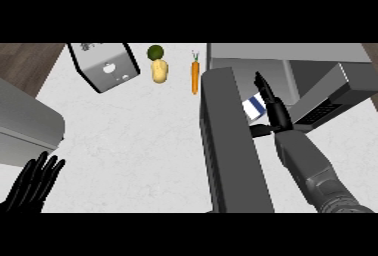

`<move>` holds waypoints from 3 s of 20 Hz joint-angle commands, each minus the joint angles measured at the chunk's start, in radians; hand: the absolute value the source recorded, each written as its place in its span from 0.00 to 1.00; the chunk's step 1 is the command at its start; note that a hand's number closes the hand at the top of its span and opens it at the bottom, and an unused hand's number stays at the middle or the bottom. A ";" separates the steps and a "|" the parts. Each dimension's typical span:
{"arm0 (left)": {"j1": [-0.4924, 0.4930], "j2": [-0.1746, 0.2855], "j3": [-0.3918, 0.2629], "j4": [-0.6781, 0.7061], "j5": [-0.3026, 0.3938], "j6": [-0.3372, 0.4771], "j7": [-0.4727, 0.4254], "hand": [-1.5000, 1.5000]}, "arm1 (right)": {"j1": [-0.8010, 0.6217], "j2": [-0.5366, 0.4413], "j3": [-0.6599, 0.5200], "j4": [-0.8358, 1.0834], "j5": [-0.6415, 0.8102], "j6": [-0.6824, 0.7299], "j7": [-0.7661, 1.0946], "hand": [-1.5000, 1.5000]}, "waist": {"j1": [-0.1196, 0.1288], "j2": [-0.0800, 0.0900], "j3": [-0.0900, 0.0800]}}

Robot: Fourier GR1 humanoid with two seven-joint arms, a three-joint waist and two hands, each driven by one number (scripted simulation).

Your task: Pick up the milk, place it into the microwave and close the microwave

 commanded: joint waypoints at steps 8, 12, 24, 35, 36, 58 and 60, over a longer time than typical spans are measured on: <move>-0.010 -0.044 -0.142 -0.070 -0.053 -0.030 0.067 0.00 | 0.204 0.014 0.030 -0.087 -0.002 0.263 -0.138 0.00 | -0.037 -0.013 -0.002; -0.012 -0.040 -0.200 -0.037 -0.153 -0.049 0.036 0.00 | 0.274 -0.051 0.051 -0.176 -0.003 0.311 -0.122 0.00 | -0.052 -0.019 -0.003; -0.211 -0.077 -0.384 0.057 -0.332 0.125 0.117 1.00 | 0.446 -0.191 -0.001 -0.396 -0.178 0.560 -0.022 0.00 | -0.064 -0.017 -0.003; -0.587 -0.077 -0.595 0.409 -0.380 0.370 0.118 1.00 | 0.482 -0.298 -0.032 -0.584 -0.304 0.582 0.139 0.00 | -0.068 -0.012 -0.003; -0.577 -0.077 -0.594 0.414 -0.426 0.352 0.039 1.00 | 0.508 -0.311 -0.024 -0.581 -0.299 0.615 0.094 0.00 | -0.063 -0.011 -0.003; -0.975 -0.077 -1.120 0.771 0.041 0.833 0.141 0.00 | 0.403 -0.323 0.055 -0.925 -0.541 0.713 0.407 0.00 | -0.208 0.017 -0.008; -1.008 -0.077 -1.114 0.775 0.090 0.860 0.131 1.00 | 0.384 -0.329 0.065 -0.949 -0.559 0.727 0.436 0.00 | -0.218 0.019 -0.007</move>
